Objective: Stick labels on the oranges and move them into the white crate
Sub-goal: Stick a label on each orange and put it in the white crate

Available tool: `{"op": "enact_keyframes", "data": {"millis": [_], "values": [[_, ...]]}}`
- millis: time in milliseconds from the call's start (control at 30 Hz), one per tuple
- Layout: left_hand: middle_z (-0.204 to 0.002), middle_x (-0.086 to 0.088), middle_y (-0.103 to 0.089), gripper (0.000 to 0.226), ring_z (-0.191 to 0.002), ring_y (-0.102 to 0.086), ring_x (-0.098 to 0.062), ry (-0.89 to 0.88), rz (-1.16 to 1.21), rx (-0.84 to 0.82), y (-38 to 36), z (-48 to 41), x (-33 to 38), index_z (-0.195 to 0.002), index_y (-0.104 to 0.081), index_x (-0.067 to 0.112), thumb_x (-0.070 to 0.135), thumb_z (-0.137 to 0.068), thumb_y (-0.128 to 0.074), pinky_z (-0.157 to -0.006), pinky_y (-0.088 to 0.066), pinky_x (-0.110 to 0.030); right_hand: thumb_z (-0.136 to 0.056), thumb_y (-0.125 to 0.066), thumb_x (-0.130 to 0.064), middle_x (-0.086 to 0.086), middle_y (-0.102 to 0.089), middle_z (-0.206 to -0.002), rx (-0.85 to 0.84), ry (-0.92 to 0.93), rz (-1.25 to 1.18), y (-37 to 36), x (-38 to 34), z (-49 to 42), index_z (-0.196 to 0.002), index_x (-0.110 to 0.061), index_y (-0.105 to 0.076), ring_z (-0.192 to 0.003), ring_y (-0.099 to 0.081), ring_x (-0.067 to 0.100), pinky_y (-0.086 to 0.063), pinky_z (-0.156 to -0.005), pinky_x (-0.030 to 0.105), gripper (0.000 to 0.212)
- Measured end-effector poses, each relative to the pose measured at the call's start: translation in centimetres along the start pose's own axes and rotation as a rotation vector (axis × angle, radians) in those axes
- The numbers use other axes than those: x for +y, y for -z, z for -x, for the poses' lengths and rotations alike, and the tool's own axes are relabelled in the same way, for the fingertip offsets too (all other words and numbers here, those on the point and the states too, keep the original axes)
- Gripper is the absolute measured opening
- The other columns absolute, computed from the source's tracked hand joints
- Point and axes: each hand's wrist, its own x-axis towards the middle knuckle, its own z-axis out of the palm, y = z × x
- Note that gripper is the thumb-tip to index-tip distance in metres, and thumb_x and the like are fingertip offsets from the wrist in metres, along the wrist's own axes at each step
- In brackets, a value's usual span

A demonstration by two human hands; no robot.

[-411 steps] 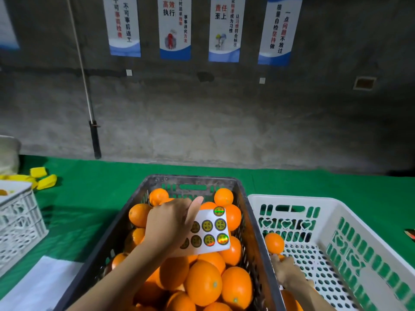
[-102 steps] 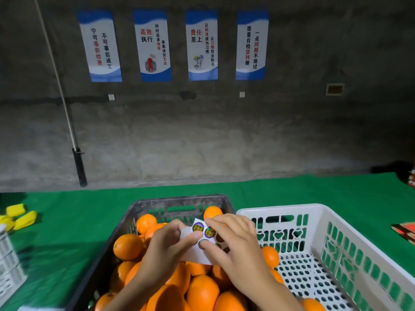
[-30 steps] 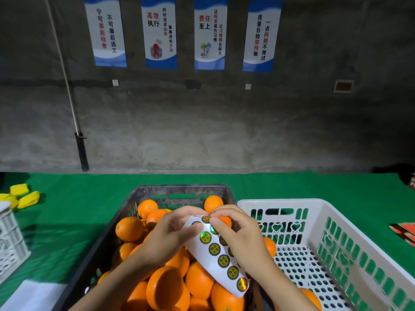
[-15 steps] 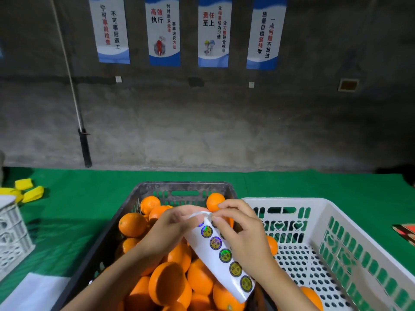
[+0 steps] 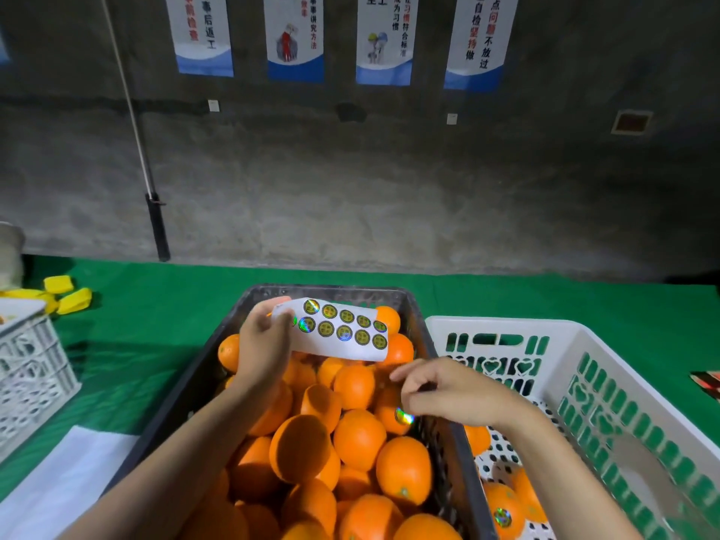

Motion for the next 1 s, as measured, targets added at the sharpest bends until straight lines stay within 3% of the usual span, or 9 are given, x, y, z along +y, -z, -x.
{"op": "enact_keyframes", "data": {"millis": [67, 133, 233, 433, 600, 767, 900, 1000], "values": [[-0.090, -0.001, -0.071, 0.021, -0.072, -0.070, -0.001, -0.007, -0.013, -0.005, -0.1, 0.2, 0.1, -0.113, -0.061, 0.015, 0.010, -0.095, -0.051, -0.053, -0.051, -0.014, -0.086, -0.068, -0.029, -0.024, -0.056, -0.133, -0.120, 0.003, 0.167, -0.3, 0.1, 0.2, -0.076, -0.039, -0.072, -0.133, -0.036, -0.011, -0.018, -0.118, 0.040, 0.015], [-0.090, 0.002, -0.070, 0.021, -0.071, -0.069, 0.001, -0.013, -0.030, -0.021, -0.2, 0.4, 0.1, -0.114, -0.060, 0.016, 0.010, -0.096, -0.051, -0.052, -0.051, -0.013, -0.089, -0.066, -0.034, -0.025, -0.053, -0.136, -0.187, -0.010, 0.300, -0.7, 0.5, 0.2, -0.084, -0.042, -0.072, -0.143, -0.021, -0.003, 0.005, -0.120, 0.048, 0.011], [-0.091, 0.005, -0.069, 0.020, -0.072, -0.069, 0.002, -0.005, -0.035, -0.027, -0.2, 0.6, 0.1, -0.114, -0.059, 0.018, 0.012, -0.097, -0.051, -0.054, -0.051, -0.013, -0.092, -0.063, -0.031, -0.016, -0.057, -0.135, -0.189, -0.041, 0.375, -1.2, 0.9, 0.1, -0.092, -0.034, -0.073, -0.147, -0.012, 0.002, 0.018, -0.117, 0.051, 0.011], [-0.091, 0.005, -0.069, 0.020, -0.071, -0.068, 0.004, -0.005, -0.038, -0.050, -0.3, 0.8, 0.1, -0.109, -0.060, 0.023, 0.011, -0.096, -0.050, -0.051, -0.049, -0.011, -0.091, -0.066, -0.033, -0.017, -0.063, -0.119, -0.152, -0.040, 0.404, -1.9, 1.1, 0.0, -0.076, -0.042, -0.064, -0.147, -0.014, 0.006, 0.020, -0.116, 0.056, 0.018], [-0.090, 0.006, -0.069, 0.020, -0.072, -0.068, 0.005, -0.023, -0.047, -0.071, -0.4, 0.9, 0.1, -0.110, -0.059, 0.020, 0.009, -0.097, -0.049, -0.052, -0.049, -0.010, -0.086, -0.072, -0.036, -0.015, -0.065, -0.110, -0.096, -0.042, 0.410, -2.0, 0.9, -0.3, -0.084, -0.040, -0.072, -0.134, -0.030, 0.006, 0.022, -0.115, 0.057, 0.005], [-0.091, 0.006, -0.069, 0.022, -0.073, -0.067, 0.006, -0.035, -0.073, -0.088, -0.4, 1.2, 0.0, -0.112, -0.058, 0.020, 0.009, -0.096, -0.049, -0.052, -0.049, -0.009, -0.079, -0.078, -0.046, -0.007, -0.052, -0.113, -0.022, -0.087, 0.450, -2.0, 1.0, -0.5, -0.100, -0.045, -0.056, -0.128, -0.039, 0.018, 0.016, -0.119, 0.053, 0.030], [-0.093, 0.006, -0.069, 0.022, -0.078, -0.069, -0.003, -0.032, -0.091, -0.089, -0.3, 1.1, 0.0, -0.109, -0.059, 0.026, 0.011, -0.095, -0.050, -0.054, -0.050, -0.012, -0.082, -0.076, -0.045, -0.010, -0.059, -0.118, -0.070, -0.062, 0.414, -1.8, 1.0, -0.4, -0.096, -0.043, -0.063, -0.130, -0.038, 0.013, 0.016, -0.119, 0.055, 0.019], [-0.093, 0.007, -0.069, 0.023, -0.078, -0.069, -0.002, -0.031, -0.094, -0.086, -0.3, 1.1, 0.0, -0.110, -0.058, 0.026, 0.011, -0.095, -0.050, -0.054, -0.051, -0.012, -0.080, -0.078, -0.048, -0.015, -0.057, -0.116, -0.081, -0.072, 0.391, -1.7, 1.0, -0.3, -0.102, -0.039, -0.067, -0.126, -0.036, 0.012, 0.012, -0.119, 0.053, 0.026]]}}
